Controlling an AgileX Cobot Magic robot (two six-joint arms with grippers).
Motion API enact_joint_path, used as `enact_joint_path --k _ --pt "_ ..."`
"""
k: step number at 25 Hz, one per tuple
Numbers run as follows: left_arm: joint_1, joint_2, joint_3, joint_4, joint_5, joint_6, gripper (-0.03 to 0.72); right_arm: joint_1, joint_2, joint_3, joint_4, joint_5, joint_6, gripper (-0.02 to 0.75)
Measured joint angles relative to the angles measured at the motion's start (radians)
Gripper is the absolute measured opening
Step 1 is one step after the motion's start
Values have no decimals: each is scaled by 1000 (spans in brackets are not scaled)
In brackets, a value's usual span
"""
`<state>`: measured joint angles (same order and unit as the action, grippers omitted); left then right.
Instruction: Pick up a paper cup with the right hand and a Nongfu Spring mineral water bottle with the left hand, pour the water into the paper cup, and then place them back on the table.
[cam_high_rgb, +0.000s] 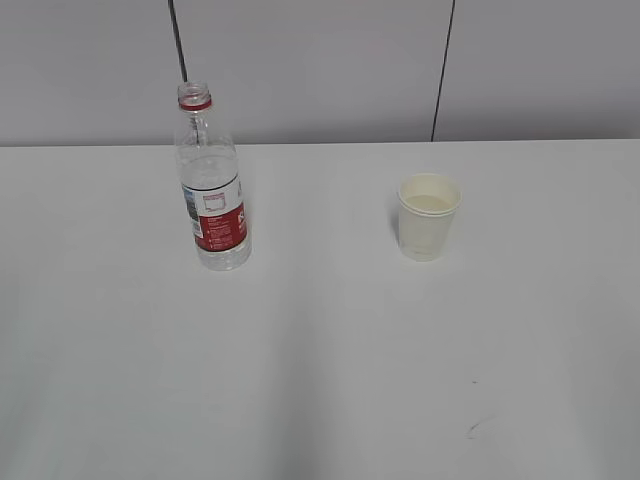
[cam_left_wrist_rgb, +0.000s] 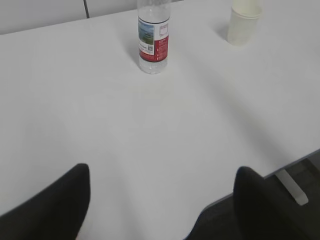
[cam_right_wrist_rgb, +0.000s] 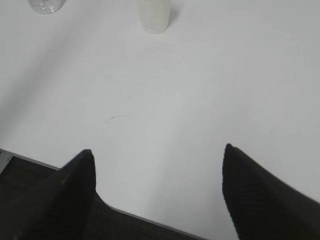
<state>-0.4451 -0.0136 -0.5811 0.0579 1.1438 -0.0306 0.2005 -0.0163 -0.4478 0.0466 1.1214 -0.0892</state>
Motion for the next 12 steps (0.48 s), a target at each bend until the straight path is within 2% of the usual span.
enact_joint_path --k 12 --pt "0 0 36 -5 -64 6 529 0 0 30 -28 -56 0 582"
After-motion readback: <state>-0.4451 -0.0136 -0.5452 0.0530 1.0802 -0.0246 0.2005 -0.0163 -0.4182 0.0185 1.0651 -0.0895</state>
